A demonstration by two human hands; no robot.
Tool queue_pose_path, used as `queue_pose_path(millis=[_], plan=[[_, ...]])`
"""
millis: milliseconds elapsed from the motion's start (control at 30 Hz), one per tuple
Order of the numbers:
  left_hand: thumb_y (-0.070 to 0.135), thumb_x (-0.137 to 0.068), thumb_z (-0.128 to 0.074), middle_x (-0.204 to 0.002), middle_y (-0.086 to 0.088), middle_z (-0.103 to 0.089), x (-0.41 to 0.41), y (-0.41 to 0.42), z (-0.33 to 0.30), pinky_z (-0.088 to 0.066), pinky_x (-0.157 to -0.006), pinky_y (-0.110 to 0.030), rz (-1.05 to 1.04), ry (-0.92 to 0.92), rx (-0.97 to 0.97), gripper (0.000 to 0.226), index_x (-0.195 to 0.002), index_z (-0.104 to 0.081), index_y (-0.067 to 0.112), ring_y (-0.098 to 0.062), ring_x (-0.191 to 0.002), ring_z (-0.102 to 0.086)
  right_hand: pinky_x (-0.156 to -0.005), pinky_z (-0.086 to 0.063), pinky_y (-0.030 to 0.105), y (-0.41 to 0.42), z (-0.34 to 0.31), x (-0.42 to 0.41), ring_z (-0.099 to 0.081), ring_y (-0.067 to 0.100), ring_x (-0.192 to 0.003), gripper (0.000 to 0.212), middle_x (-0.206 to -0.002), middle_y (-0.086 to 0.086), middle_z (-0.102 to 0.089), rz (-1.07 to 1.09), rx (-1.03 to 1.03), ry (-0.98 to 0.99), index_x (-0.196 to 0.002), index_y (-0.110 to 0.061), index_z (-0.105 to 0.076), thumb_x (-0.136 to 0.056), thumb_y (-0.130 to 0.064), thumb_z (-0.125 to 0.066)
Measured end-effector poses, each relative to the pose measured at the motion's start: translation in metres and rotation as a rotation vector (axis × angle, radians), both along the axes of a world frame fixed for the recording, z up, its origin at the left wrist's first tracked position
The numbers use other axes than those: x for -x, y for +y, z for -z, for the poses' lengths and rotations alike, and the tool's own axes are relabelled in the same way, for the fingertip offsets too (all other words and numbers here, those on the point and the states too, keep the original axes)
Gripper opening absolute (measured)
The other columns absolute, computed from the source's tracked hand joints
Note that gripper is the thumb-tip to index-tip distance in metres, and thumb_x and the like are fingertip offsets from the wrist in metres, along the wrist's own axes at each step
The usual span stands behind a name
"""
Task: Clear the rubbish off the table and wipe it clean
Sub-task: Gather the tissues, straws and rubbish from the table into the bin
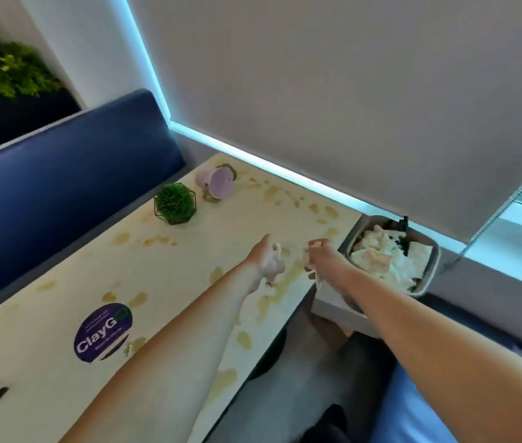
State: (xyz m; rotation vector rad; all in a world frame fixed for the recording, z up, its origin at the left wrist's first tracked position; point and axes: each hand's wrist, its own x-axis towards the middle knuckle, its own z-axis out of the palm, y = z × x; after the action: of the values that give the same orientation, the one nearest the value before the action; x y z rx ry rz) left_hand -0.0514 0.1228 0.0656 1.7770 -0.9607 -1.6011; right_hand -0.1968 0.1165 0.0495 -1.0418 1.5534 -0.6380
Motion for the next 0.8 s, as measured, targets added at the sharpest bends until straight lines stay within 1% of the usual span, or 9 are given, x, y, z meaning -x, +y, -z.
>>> queue_pose_path(millis=[100, 167, 200, 233, 300, 367, 600, 733, 800], plan=[[0.005, -0.091, -0.030, -0.043, -0.008, -0.042, 0.046, -0.024, 0.005, -0.041, -0.084, -0.037, 0.167, -0.091, 0.039, 0.035, -0.057, -0.038, 0.010, -0.025, -0.068, -0.044, -0.077, -0.044, 0.017, -0.012, 0.001, 0.042, -0.054, 0.010, -0.092, 0.038, -0.136, 0.016, -0.048, 0.132, -0.003, 0.004, -0.138, -0.001, -0.039, -0.103, -0.015, -0.039], [0.005, -0.093, -0.032, -0.048, -0.010, -0.050, 0.071, -0.039, 0.015, -0.044, -0.089, -0.038, 0.242, -0.110, 0.033, 0.036, -0.060, -0.046, 0.006, -0.028, -0.063, -0.045, -0.097, -0.039, 0.026, -0.017, 0.002, 0.067, -0.049, 0.021, -0.122, 0.037, -0.139, 0.008, -0.046, -0.058, 0.063, 0.365, -0.134, -0.005, -0.043, -0.102, -0.023, -0.042], [0.005, -0.095, -0.035, -0.060, -0.012, -0.056, 0.083, -0.046, 0.020, -0.044, -0.087, -0.038, 0.271, -0.108, 0.028, 0.032, -0.068, -0.052, 0.005, -0.029, -0.069, -0.050, -0.099, -0.038, 0.030, -0.024, 0.007, 0.081, -0.048, 0.025, -0.125, 0.035, -0.137, 0.006, -0.048, 0.057, 0.039, 0.234, -0.134, -0.008, -0.044, -0.101, -0.022, -0.045], [0.008, -0.097, -0.037, -0.077, -0.015, -0.061, 0.098, -0.057, 0.026, -0.046, -0.086, -0.039, 0.295, -0.098, 0.025, 0.026, -0.081, -0.058, 0.004, -0.031, -0.080, -0.055, -0.097, -0.039, 0.032, -0.031, 0.015, 0.101, -0.050, 0.026, -0.123, 0.037, -0.134, 0.005, -0.051, 0.167, 0.058, 0.119, -0.136, -0.010, -0.043, -0.100, -0.020, -0.049], [0.018, -0.100, -0.046, -0.110, -0.015, -0.063, 0.119, -0.074, 0.038, -0.048, -0.093, -0.038, 0.317, -0.081, 0.047, 0.020, -0.113, -0.058, 0.007, -0.029, -0.104, -0.059, -0.093, -0.042, 0.032, -0.041, 0.027, 0.129, -0.055, 0.025, -0.115, 0.045, -0.128, 0.004, -0.056, 0.171, 0.101, 0.236, -0.138, -0.015, -0.039, -0.097, -0.022, -0.055], [0.023, -0.097, -0.057, -0.120, -0.006, -0.058, 0.140, -0.089, 0.046, -0.052, -0.093, -0.032, 0.311, -0.068, 0.092, 0.032, -0.127, -0.051, 0.014, -0.022, -0.110, -0.058, -0.088, -0.048, 0.035, -0.052, 0.035, 0.156, -0.058, 0.022, -0.102, 0.042, -0.119, 0.006, -0.060, 0.180, 0.104, 0.304, -0.132, -0.016, -0.040, -0.094, -0.023, -0.058], [0.029, -0.083, -0.076, -0.120, 0.004, -0.059, 0.193, -0.118, 0.062, -0.047, -0.080, -0.023, 0.301, -0.160, 0.199, 0.044, -0.121, -0.055, 0.021, -0.014, -0.107, -0.057, -0.059, -0.033, 0.019, -0.078, 0.051, 0.216, -0.041, 0.015, -0.089, 0.036, -0.133, 0.008, -0.042, 0.101, 0.112, 0.586, -0.130, -0.014, -0.052, -0.094, -0.018, -0.055], [0.031, -0.084, -0.075, -0.125, 0.000, -0.052, 0.214, -0.132, 0.073, -0.045, -0.085, -0.024, 0.403, -0.267, 0.216, 0.045, -0.124, -0.056, 0.020, -0.016, -0.106, -0.055, -0.047, -0.033, 0.019, -0.086, 0.070, 0.234, -0.049, 0.010, -0.077, 0.034, -0.116, 0.005, -0.053, 0.106, 0.101, 0.569, -0.126, -0.017, -0.049, -0.093, -0.020, -0.057], [0.031, -0.085, -0.074, -0.124, -0.002, -0.041, 0.223, -0.138, 0.080, -0.044, -0.086, -0.023, 0.424, -0.347, 0.226, 0.043, -0.123, -0.055, 0.021, -0.016, -0.102, -0.053, -0.049, -0.035, 0.021, -0.091, 0.078, 0.239, -0.049, 0.010, -0.078, 0.033, -0.110, 0.002, -0.054, 0.092, 0.082, 0.561, -0.123, -0.018, -0.048, -0.092, -0.022, -0.060]])
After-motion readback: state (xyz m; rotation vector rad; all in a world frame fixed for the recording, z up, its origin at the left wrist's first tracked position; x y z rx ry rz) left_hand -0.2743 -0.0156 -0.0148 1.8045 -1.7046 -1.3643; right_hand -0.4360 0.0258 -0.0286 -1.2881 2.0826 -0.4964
